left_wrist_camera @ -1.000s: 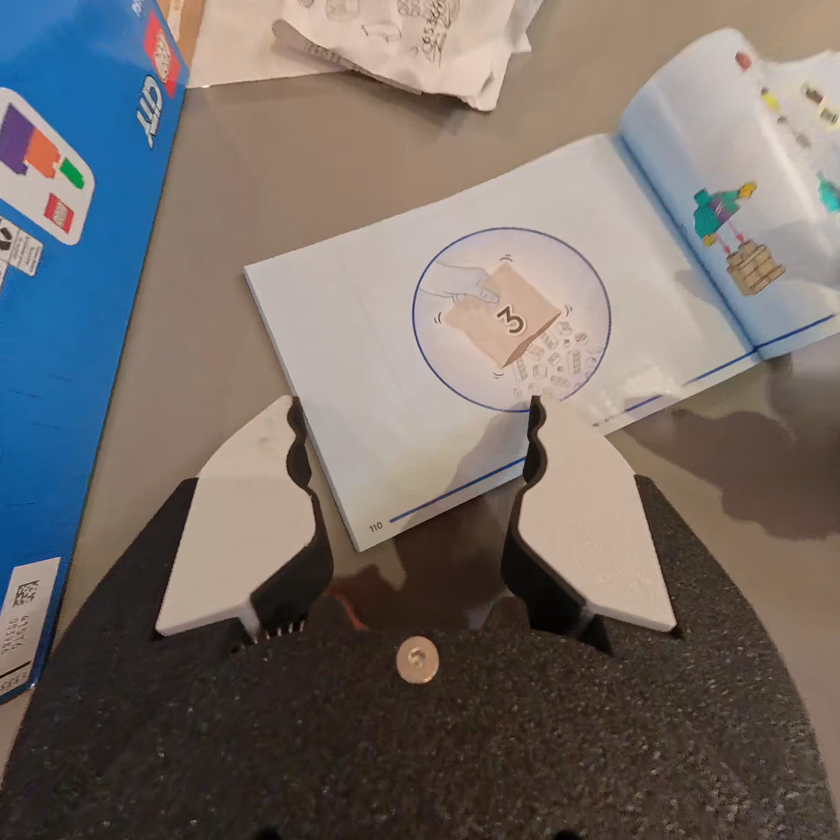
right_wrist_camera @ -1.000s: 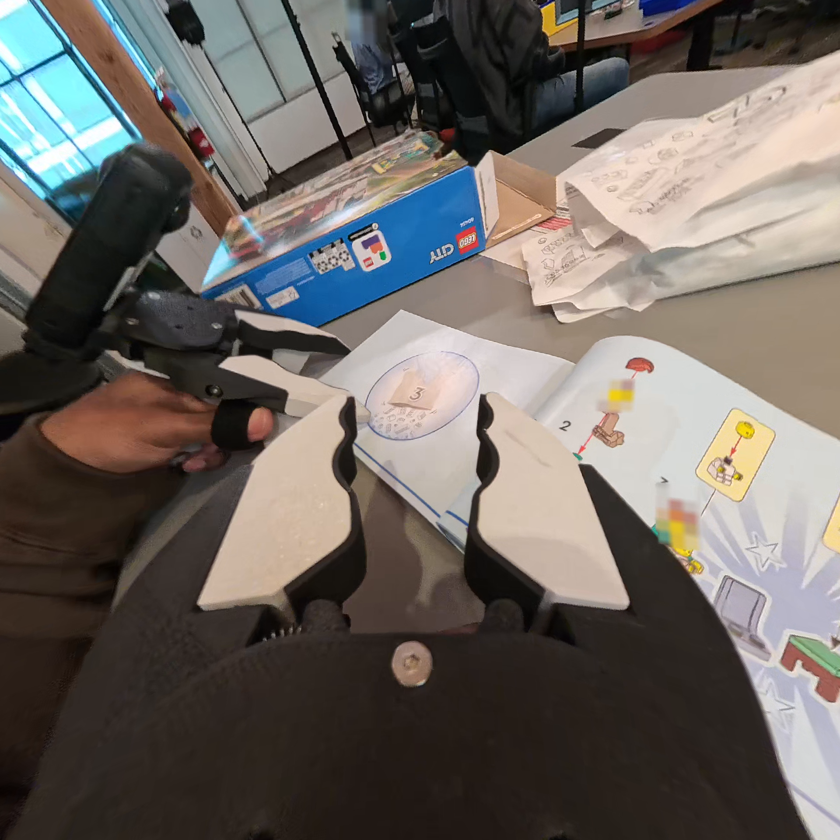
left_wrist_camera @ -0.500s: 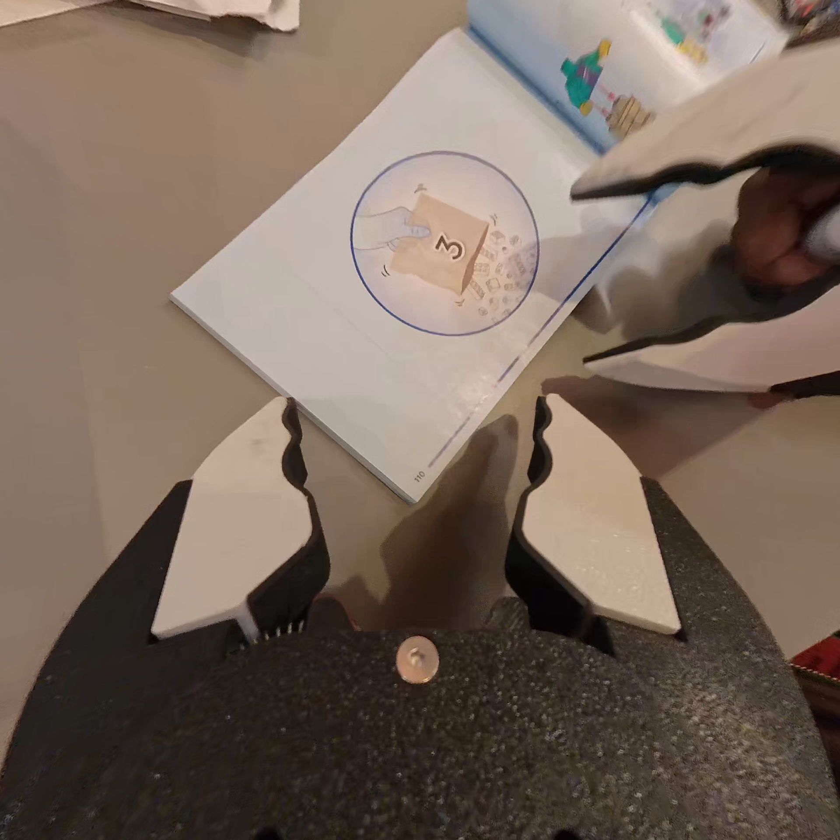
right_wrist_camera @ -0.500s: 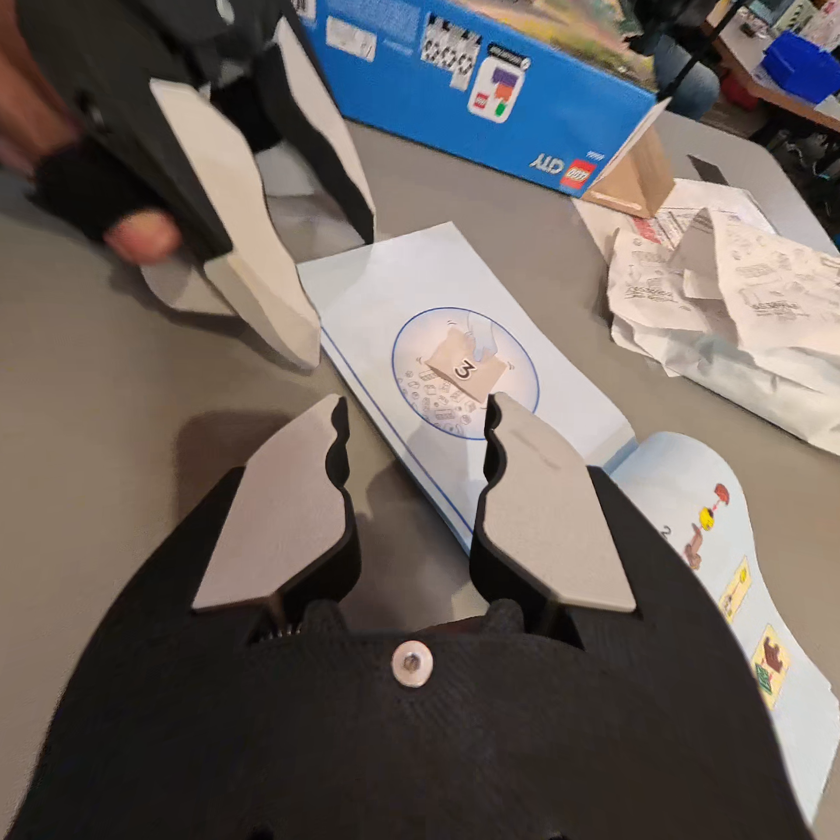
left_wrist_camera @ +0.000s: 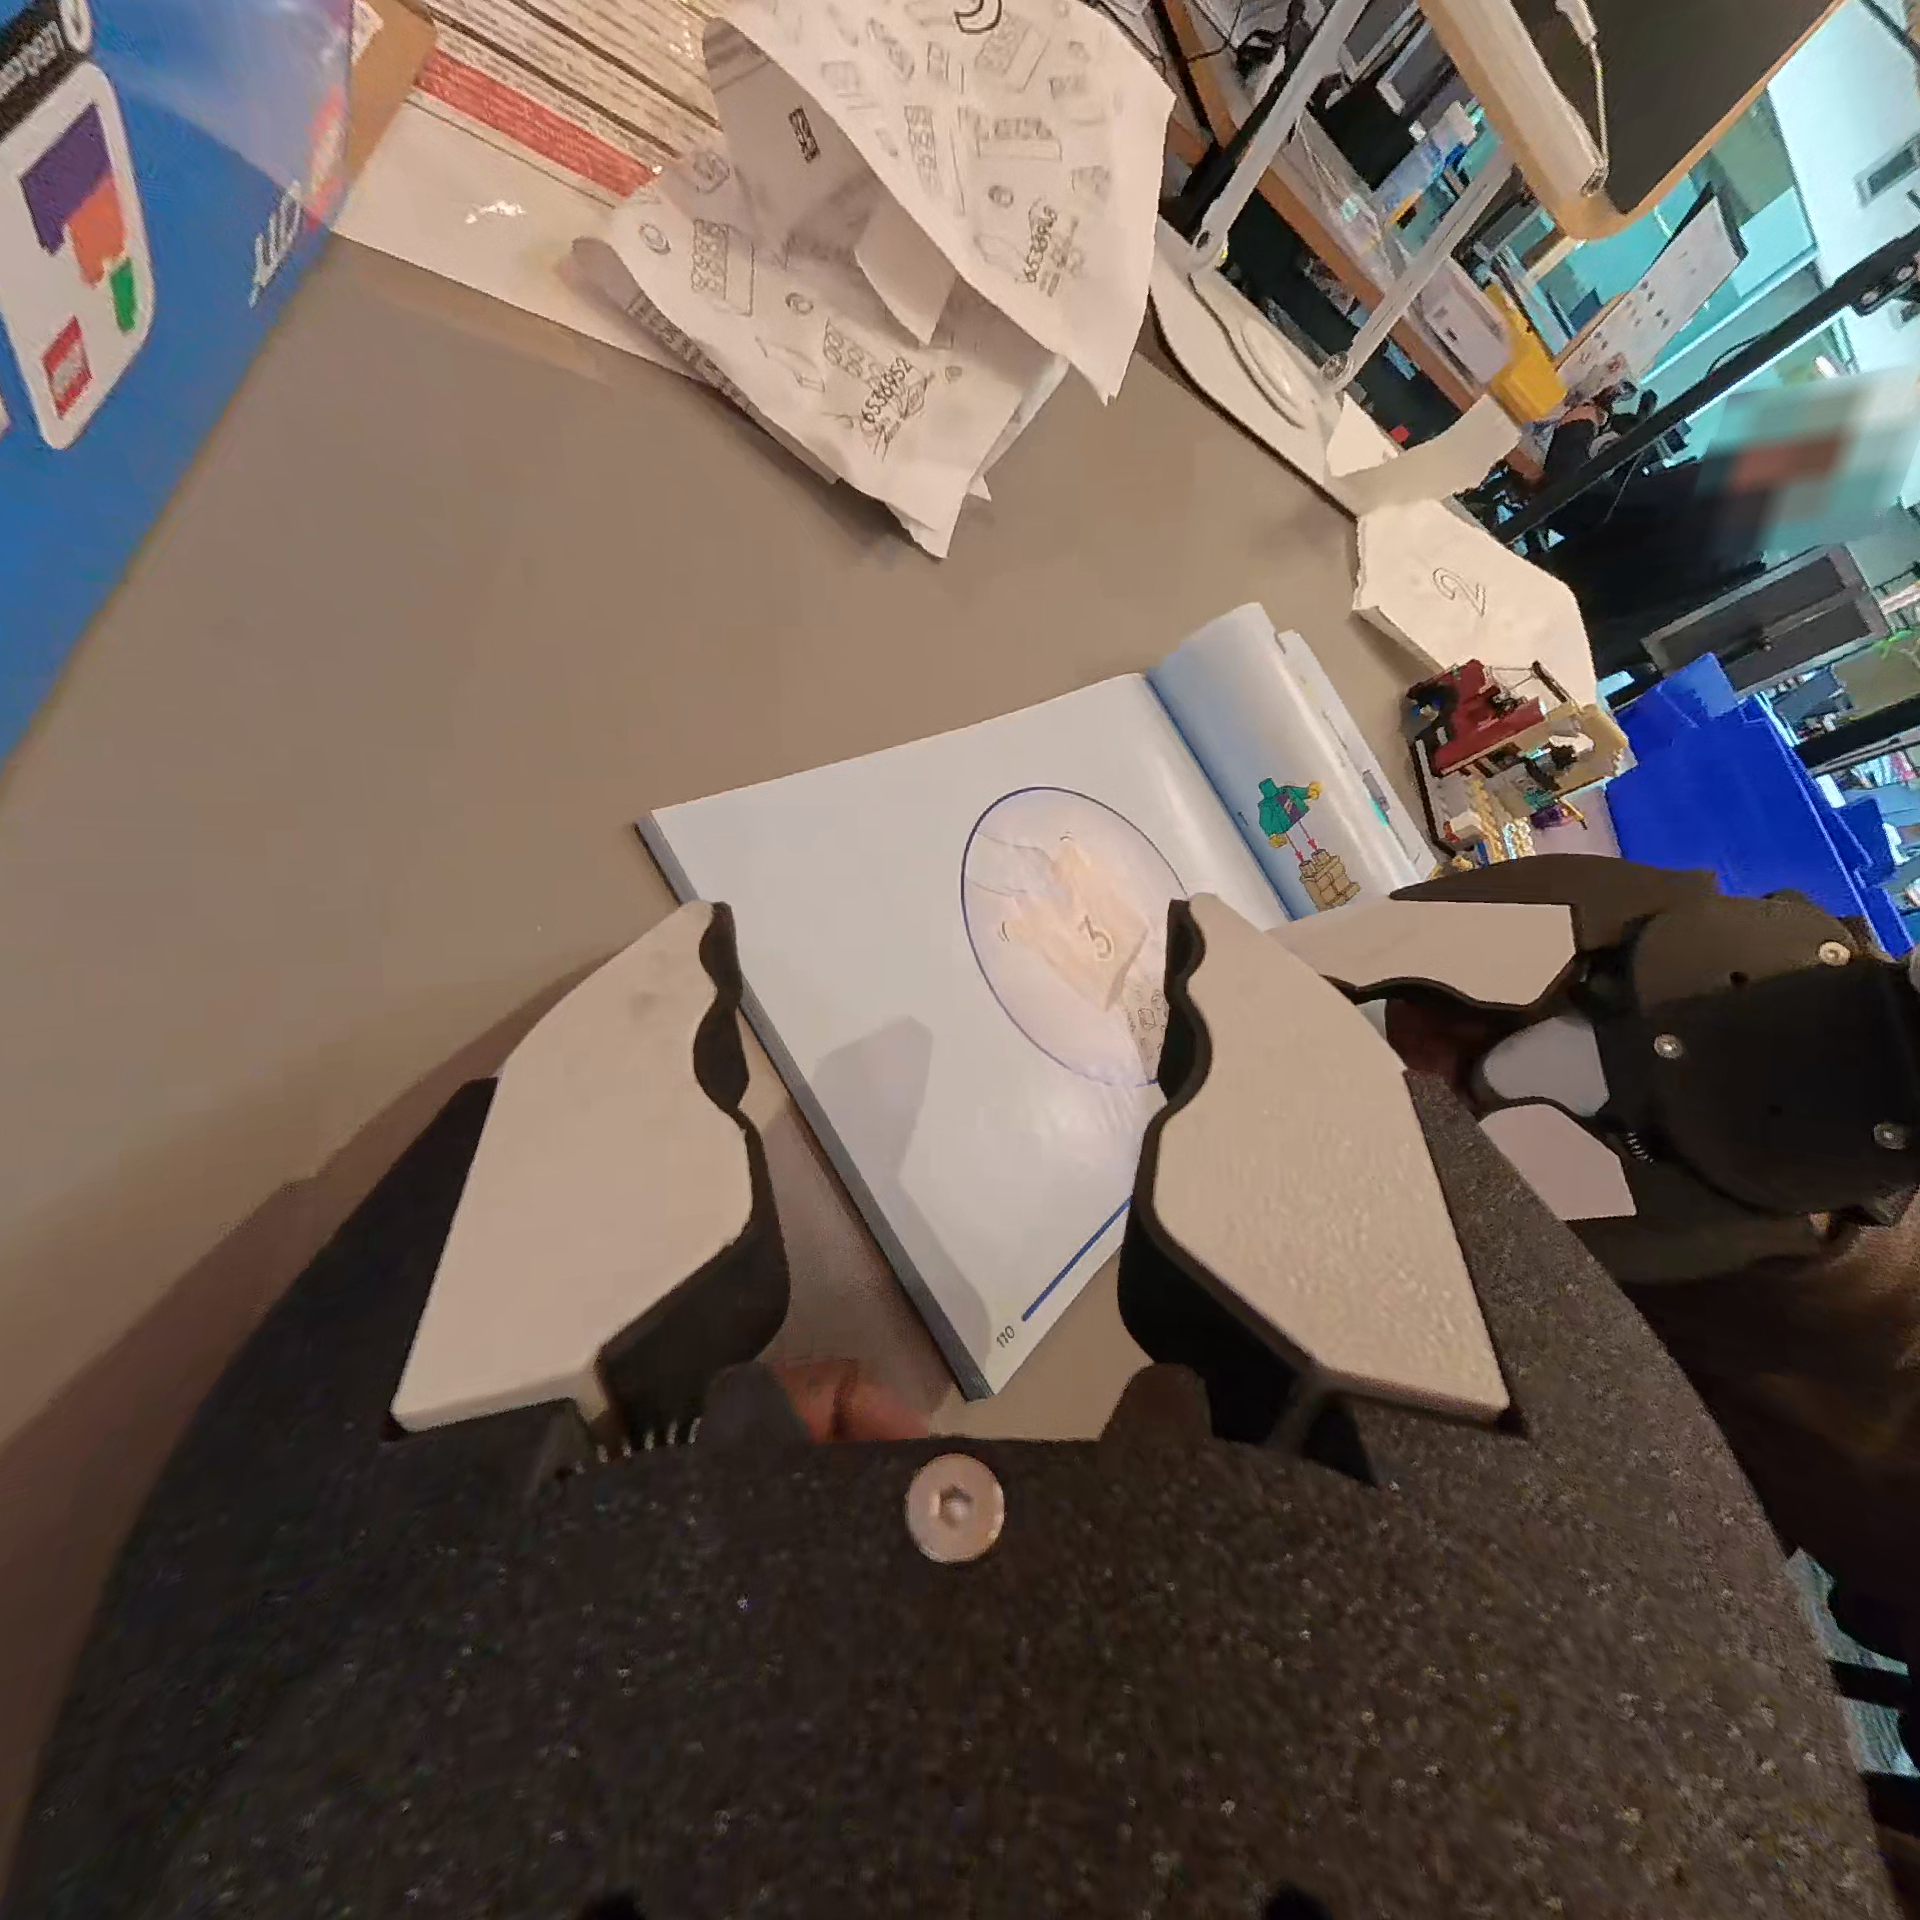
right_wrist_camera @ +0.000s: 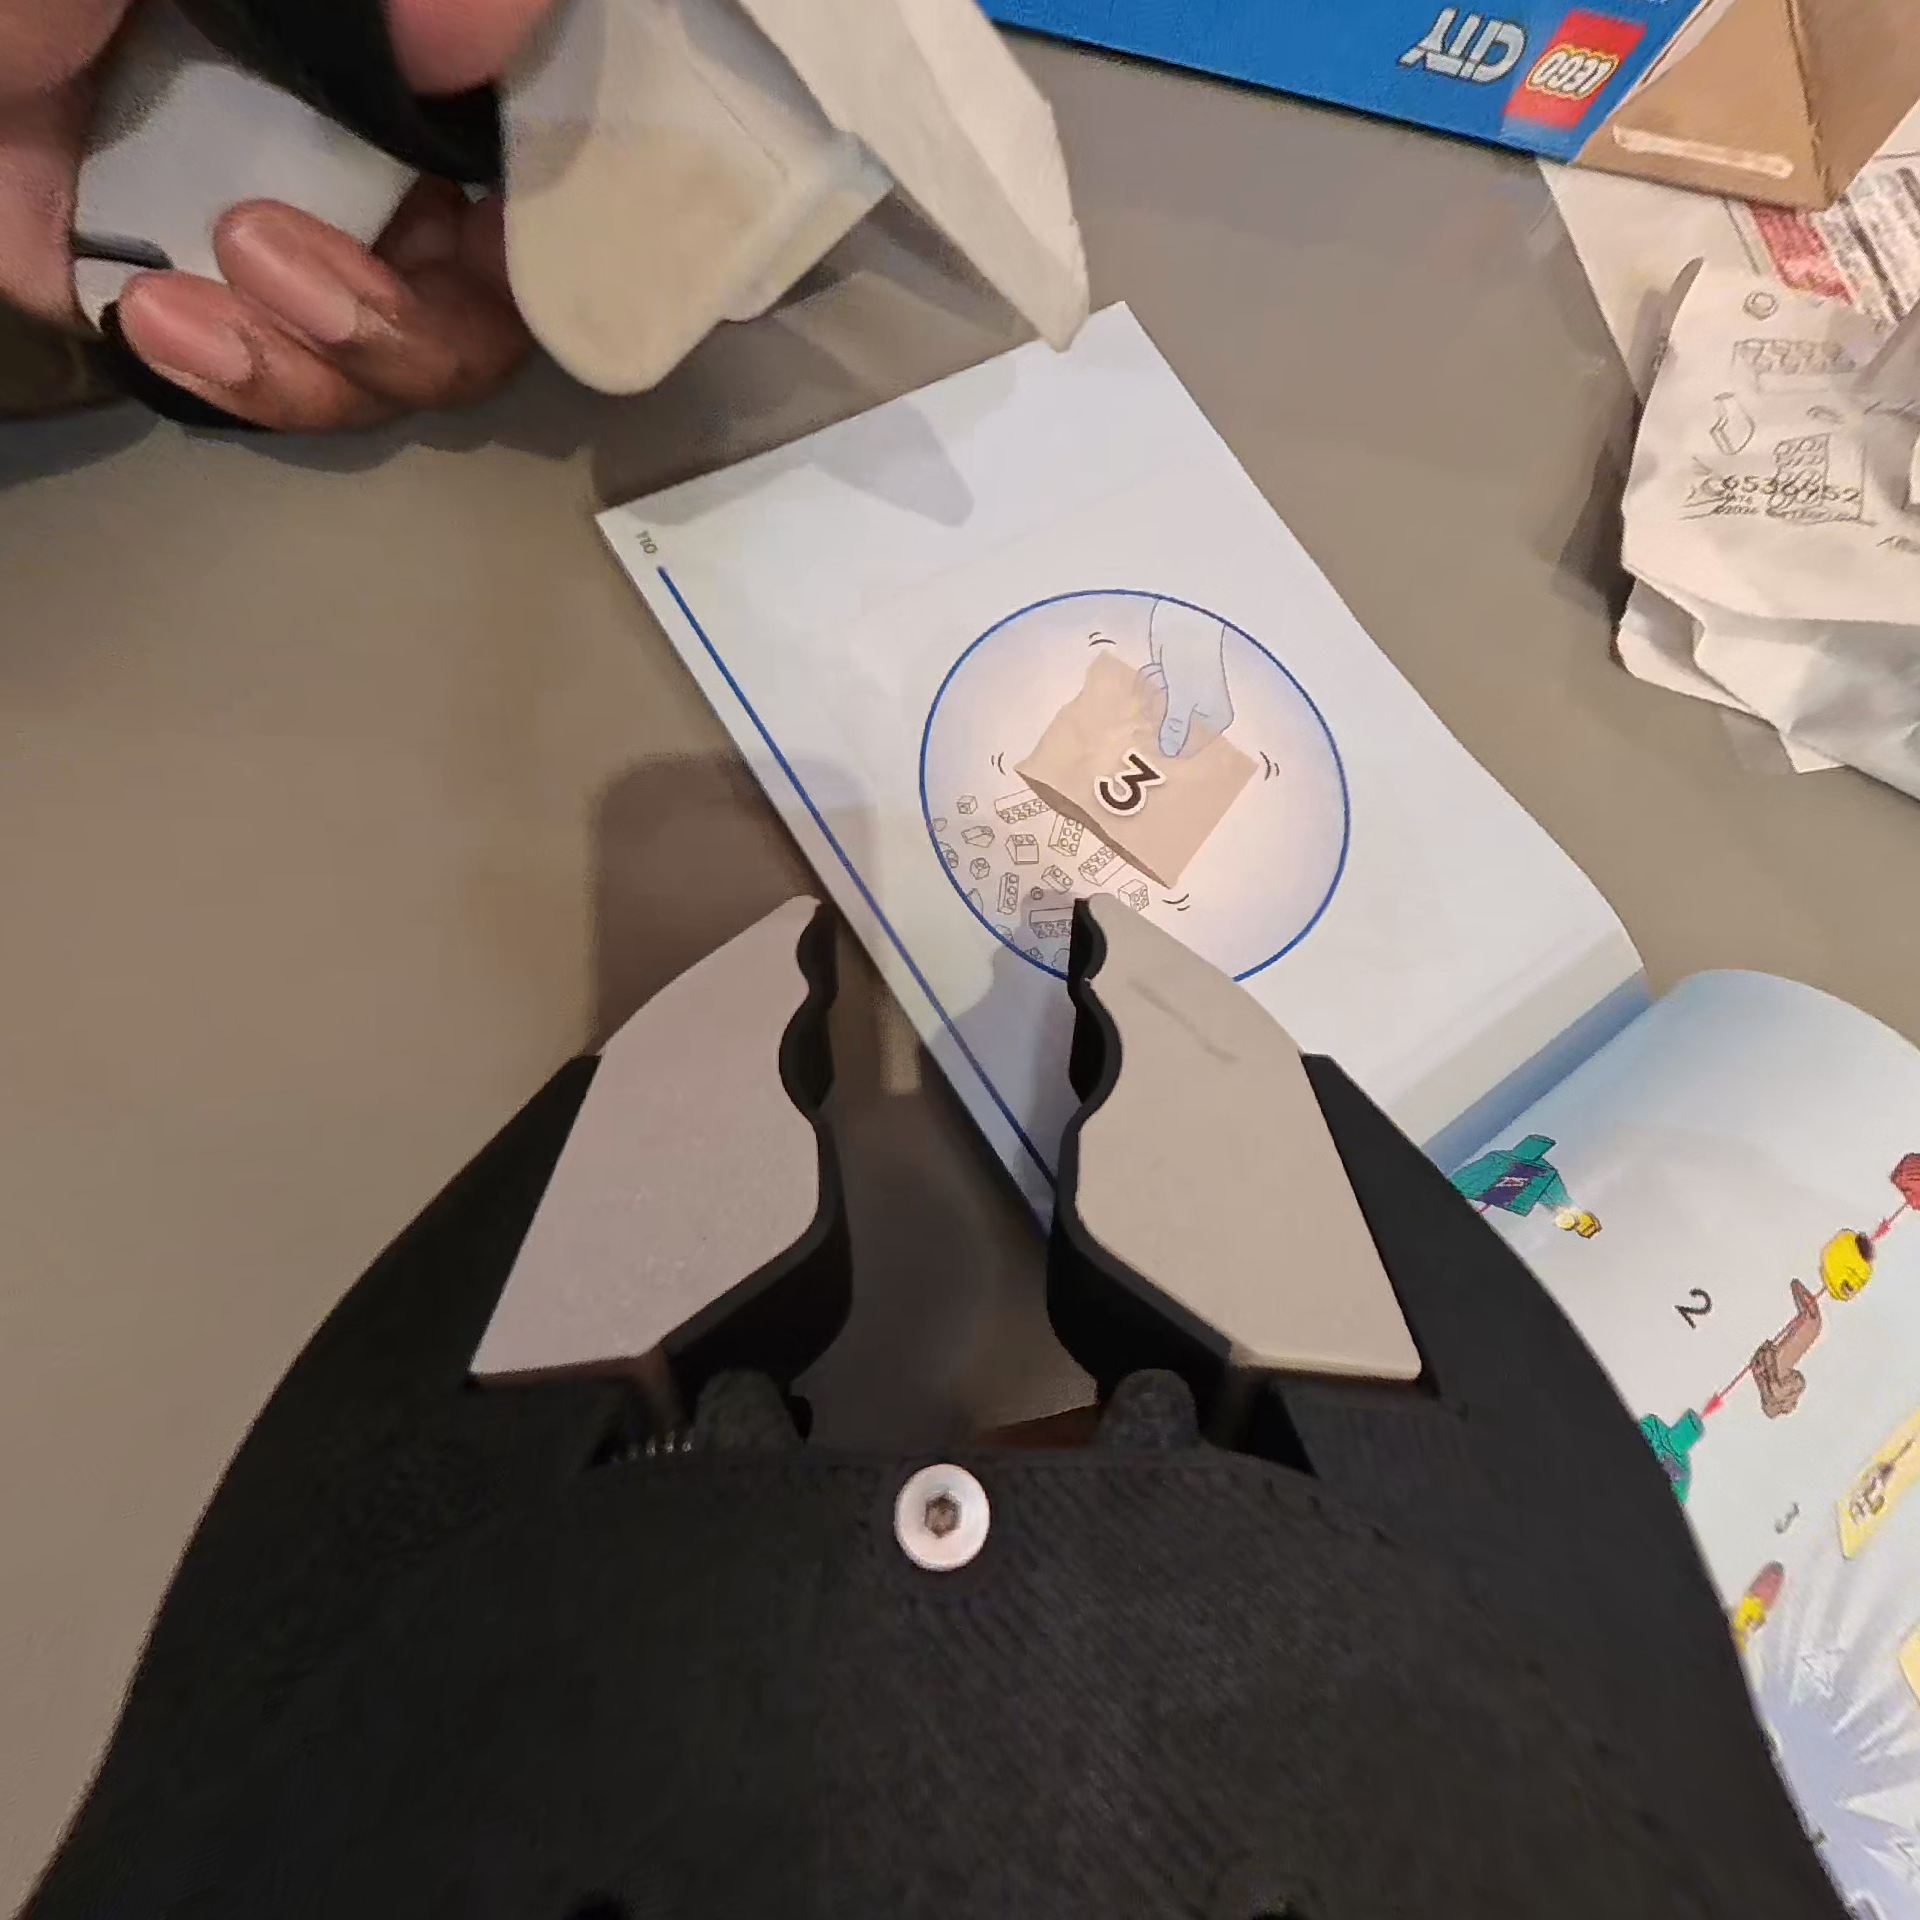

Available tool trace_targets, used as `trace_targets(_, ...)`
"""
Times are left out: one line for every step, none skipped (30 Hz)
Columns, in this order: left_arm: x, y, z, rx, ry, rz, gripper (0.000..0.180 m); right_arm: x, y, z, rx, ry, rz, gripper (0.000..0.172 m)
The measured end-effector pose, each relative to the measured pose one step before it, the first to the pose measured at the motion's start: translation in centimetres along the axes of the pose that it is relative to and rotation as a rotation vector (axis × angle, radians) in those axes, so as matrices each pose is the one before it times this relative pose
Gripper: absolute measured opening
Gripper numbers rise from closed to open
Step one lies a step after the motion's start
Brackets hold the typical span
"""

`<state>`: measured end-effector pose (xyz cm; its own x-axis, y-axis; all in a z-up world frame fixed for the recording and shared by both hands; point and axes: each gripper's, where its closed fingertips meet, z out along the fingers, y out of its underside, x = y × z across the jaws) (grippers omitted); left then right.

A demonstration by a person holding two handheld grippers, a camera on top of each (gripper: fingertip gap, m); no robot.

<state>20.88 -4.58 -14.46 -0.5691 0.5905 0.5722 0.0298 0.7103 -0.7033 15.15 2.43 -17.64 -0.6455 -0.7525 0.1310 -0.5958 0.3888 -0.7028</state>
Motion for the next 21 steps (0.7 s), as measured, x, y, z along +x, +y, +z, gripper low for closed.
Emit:
trace_targets(-0.082, -0.065, -0.037, 0.0058, -0.0033, -0.0057, 0.078, 0.021, 0.015, 0.006, -0.0003, 0.0009, 0.0024, 0.042)
trace_targets(-0.060, -0.106, -0.072, 0.0079, 0.0026, -0.0079, 0.078, -0.014, 0.002, -0.004, 0.0002, -0.0002, 0.0005, 0.042)
trace_targets(0.010, -0.089, -0.060, 0.0069, 0.0089, -0.0077, 0.078, -0.009, 0.003, 0.000, -0.0001, -0.0010, 0.0014, 0.041)
trace_targets(-0.014, -0.074, -0.044, 0.0045, 0.0057, -0.0069, 0.078, 0.008, 0.015, -0.002, -0.0005, -0.0020, 0.0031, 0.040)
trace_targets(-0.032, -0.044, -0.029, 0.0032, 0.0027, -0.0052, 0.078, -0.003, 0.013, 0.003, -0.0006, -0.0036, 0.0048, 0.040)
trace_targets(-0.005, -0.033, -0.016, 0.0025, 0.0016, -0.0020, 0.078, 0.005, -0.001, -0.014, 0.0009, -0.0051, 0.0060, 0.039)
trace_targets(0.031, -0.002, -0.006, 0.0002, 0.0019, 0.0007, 0.078, 0.001, -0.024, -0.033, 0.0032, -0.0062, 0.0066, 0.038)
trace_targets(0.040, 0.033, 0.015, -0.0020, 0.0031, 0.0014, 0.078, -0.005, -0.036, -0.043, 0.0042, -0.0066, 0.0066, 0.038)
trace_targets(0.033, 0.015, 0.016, -0.0017, 0.0031, 0.0001, 0.078, -0.006, -0.034, -0.049, 0.0043, -0.0064, 0.0059, 0.038)
trace_targets(0.005, -0.004, 0.001, 0.0003, 0.0023, -0.0014, 0.078, -0.022, -0.042, -0.042, 0.0039, -0.0068, 0.0055, 0.037)
trace_targets(0.007, -0.033, -0.025, 0.0019, 0.0032, -0.0023, 0.078, -0.015, -0.028, -0.039, 0.0035, -0.0070, 0.0060, 0.037)
trace_targets(0.008, -0.042, -0.038, 0.0031, 0.0041, -0.0038, 0.078, -0.003, -0.039, -0.045, 0.0038, -0.0069, 0.0066, 0.036)
trace_targets(0.010, -0.076, -0.046, 0.0045, 0.0056, -0.0052, 0.078, 0.003, -0.045, -0.043, 0.0043, -0.0072, 0.0072, 0.036)
trace_targets(0.003, -0.094, -0.056, 0.0063, 0.0063, -0.0061, 0.078, -0.004, -0.042, -0.049, 0.0044, -0.0074, 0.0084, 0.035)
trace_targets(-0.010, -0.113, -0.072, 0.0070, 0.0052, -0.0067, 0.078, 0.007, -0.036, -0.057, 0.0043, -0.0082, 0.0103, 0.035)
trace_targets(-0.038, -0.107, -0.051, 0.0065, 0.0031, -0.0068, 0.078, -0.012, -0.044, -0.055, 0.0048, -0.0100, 0.0116, 0.035)
trace_targets(-0.045, -0.076, -0.052, 0.0046, 0.0017, -0.0060, 0.078, -0.022, -0.052, -0.077, 0.0062, -0.0116, 0.0117, 0.034)
trace_targets(-0.016, -0.039, -0.019, 0.0026, 0.0021, -0.0040, 0.078, -0.016, -0.078, -0.078, 0.0074, -0.0120, 0.0121, 0.033)
trace_targets(-0.001, -0.019, -0.018, 0.0012, 0.0014, -0.0019, 0.078, 0.004, -0.076, -0.091, 0.0077, -0.0116, 0.0136, 0.032)
trace_targets(0.000, -0.005, -0.006, 0.0003, 0.0003, -0.0002, 0.078, 0.007, -0.070, -0.091, 0.0075, -0.0115, 0.0151, 0.031)
trace_targets(0.012, 0.020, 0.007, -0.0008, 0.0001, 0.0007, 0.078, 0.027, -0.060, -0.078, 0.0067, -0.0118, 0.0160, 0.031)
